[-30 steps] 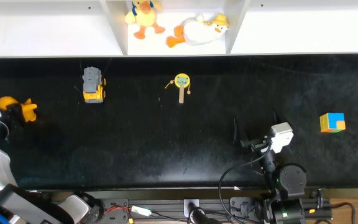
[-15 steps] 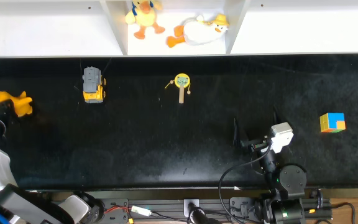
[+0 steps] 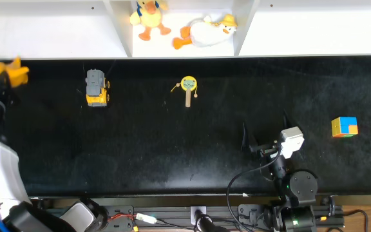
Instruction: Store Toys
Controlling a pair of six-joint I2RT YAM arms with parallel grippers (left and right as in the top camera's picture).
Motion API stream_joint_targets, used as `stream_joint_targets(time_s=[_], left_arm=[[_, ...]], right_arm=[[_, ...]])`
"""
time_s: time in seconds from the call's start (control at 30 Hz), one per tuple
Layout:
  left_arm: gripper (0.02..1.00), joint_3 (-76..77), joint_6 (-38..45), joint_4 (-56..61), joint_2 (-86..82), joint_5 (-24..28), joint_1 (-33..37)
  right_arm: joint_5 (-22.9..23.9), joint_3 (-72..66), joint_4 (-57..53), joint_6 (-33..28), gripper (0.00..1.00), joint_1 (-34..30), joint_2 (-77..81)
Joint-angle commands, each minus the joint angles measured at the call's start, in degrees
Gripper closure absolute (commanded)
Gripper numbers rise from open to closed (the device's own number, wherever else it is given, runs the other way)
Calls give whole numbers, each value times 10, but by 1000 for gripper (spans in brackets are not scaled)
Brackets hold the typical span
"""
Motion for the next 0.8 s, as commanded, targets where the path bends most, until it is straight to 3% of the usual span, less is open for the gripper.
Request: stream_joint_targets(time_s=[0.03, 0.33, 0.8], left_arm=[[691, 51, -13, 14, 22, -29, -26], [713, 130, -22, 29, 130, -59, -61], [717, 147, -75, 100, 198, -37, -72]], right_arm=[[3, -7, 2, 2, 5, 5, -5], [3, -7, 2, 2, 7, 5, -5], [3, -7, 2, 2, 5, 5, -5]])
